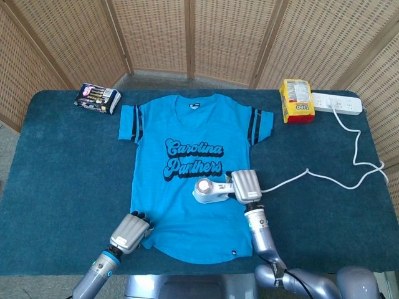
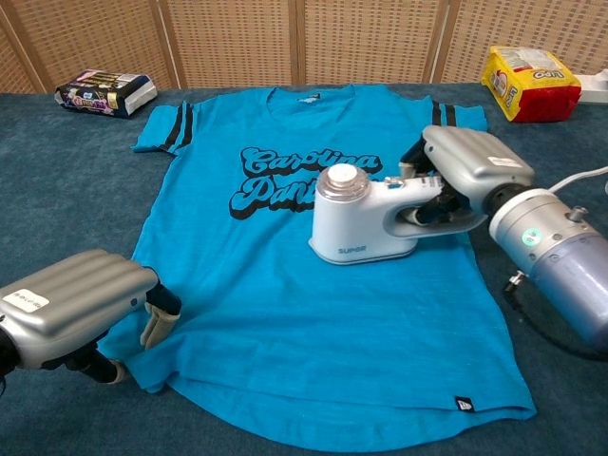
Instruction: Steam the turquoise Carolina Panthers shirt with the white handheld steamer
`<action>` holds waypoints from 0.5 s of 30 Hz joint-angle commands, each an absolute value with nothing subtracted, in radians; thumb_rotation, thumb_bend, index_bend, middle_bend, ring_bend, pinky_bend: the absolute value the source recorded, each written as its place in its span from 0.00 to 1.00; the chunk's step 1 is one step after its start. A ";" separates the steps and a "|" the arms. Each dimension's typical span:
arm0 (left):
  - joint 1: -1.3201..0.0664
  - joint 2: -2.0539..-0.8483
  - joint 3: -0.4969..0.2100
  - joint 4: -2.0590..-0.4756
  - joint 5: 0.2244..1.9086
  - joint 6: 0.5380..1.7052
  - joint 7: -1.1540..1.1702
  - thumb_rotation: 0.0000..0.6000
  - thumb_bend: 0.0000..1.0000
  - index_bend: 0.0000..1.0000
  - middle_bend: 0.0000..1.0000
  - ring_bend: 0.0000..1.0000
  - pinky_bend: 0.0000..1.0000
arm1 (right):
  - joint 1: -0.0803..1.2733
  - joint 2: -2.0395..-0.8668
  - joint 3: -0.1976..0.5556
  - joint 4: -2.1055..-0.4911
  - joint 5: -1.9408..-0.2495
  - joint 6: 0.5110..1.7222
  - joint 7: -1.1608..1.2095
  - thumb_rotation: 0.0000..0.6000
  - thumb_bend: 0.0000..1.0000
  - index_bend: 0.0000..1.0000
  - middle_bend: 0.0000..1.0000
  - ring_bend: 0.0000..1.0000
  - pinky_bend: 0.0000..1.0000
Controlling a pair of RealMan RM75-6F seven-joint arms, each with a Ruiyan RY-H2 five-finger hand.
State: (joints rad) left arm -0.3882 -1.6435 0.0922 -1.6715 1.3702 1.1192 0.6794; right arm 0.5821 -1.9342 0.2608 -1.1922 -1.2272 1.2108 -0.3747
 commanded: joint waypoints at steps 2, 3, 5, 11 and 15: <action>-0.390 -1.648 0.091 -1.670 1.365 1.116 0.686 0.99 0.31 0.63 0.56 0.39 0.39 | 0.554 -1.886 0.253 -1.208 -1.217 1.213 -0.362 1.00 0.30 0.72 0.74 0.76 0.65; -0.390 -1.648 0.091 -1.670 1.364 1.116 0.687 0.99 0.31 0.63 0.56 0.39 0.39 | 0.549 -1.875 0.251 -1.213 -1.215 1.212 -0.359 1.00 0.30 0.72 0.74 0.76 0.65; -0.390 -1.650 0.089 -1.670 1.363 1.117 0.689 0.99 0.31 0.63 0.56 0.39 0.39 | 0.531 -1.846 0.242 -1.232 -1.215 1.216 -0.350 1.00 0.30 0.72 0.74 0.76 0.65; -0.392 -1.653 0.088 -1.668 1.360 1.115 0.692 1.00 0.31 0.63 0.56 0.39 0.39 | 0.507 -1.807 0.219 -1.287 -1.230 1.231 -0.343 1.00 0.30 0.72 0.74 0.76 0.65; -0.393 -1.652 0.089 -1.670 1.359 1.115 0.694 1.00 0.31 0.63 0.56 0.39 0.39 | 0.499 -1.796 0.208 -1.320 -1.240 1.238 -0.345 1.00 0.29 0.72 0.74 0.76 0.65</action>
State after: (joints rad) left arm -0.3925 -1.6525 0.0887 -1.6697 1.3595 1.1153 0.6943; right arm 0.5029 -1.8006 0.2134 -1.3107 -1.2353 1.2347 -0.3445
